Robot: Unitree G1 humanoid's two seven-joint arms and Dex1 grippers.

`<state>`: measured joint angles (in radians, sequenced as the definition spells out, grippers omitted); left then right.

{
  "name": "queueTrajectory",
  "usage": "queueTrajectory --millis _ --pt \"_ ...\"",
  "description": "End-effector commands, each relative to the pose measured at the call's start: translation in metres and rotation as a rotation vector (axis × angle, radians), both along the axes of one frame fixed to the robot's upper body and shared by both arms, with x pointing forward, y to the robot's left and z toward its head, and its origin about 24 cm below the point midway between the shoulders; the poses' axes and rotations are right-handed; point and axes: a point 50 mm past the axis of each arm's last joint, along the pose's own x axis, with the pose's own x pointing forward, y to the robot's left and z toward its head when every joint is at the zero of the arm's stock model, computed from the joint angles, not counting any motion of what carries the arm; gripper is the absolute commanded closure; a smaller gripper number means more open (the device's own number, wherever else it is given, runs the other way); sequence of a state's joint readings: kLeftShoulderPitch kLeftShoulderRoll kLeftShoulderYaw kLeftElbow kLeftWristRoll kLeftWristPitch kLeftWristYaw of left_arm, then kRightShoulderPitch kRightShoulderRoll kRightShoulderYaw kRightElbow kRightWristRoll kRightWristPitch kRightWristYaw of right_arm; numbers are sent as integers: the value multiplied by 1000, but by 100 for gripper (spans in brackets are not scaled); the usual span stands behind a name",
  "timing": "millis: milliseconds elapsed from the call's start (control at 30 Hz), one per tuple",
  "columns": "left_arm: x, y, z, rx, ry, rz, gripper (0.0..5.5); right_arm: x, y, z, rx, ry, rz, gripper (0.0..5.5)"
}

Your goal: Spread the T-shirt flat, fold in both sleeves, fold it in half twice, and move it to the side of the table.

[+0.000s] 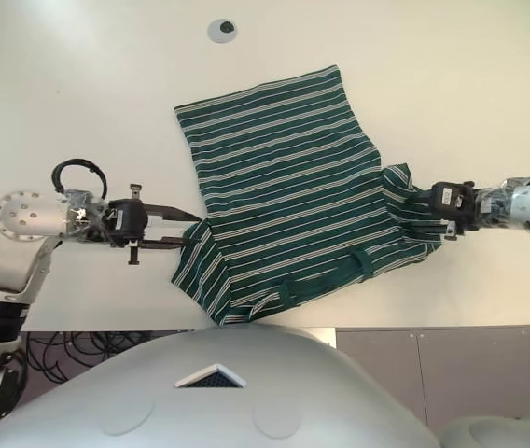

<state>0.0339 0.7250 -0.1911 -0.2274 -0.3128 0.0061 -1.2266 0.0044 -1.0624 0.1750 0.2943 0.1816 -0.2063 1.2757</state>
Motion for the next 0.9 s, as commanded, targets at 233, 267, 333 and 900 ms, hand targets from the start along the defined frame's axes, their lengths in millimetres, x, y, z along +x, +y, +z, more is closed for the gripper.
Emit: queueTrajectory --millis 233,267,333,900 --pt "28 -8 -64 396 -77 48 395 -9 24 -6 146 63 38 333" --pt "30 -6 -70 423 -76 43 395 -9 25 -7 156 65 41 333" --pt "30 -2 -81 479 -60 16 395 -9 29 -7 187 75 48 333" --pt "31 28 -27 399 -147 73 395 -11 58 13 447 16 65 333"
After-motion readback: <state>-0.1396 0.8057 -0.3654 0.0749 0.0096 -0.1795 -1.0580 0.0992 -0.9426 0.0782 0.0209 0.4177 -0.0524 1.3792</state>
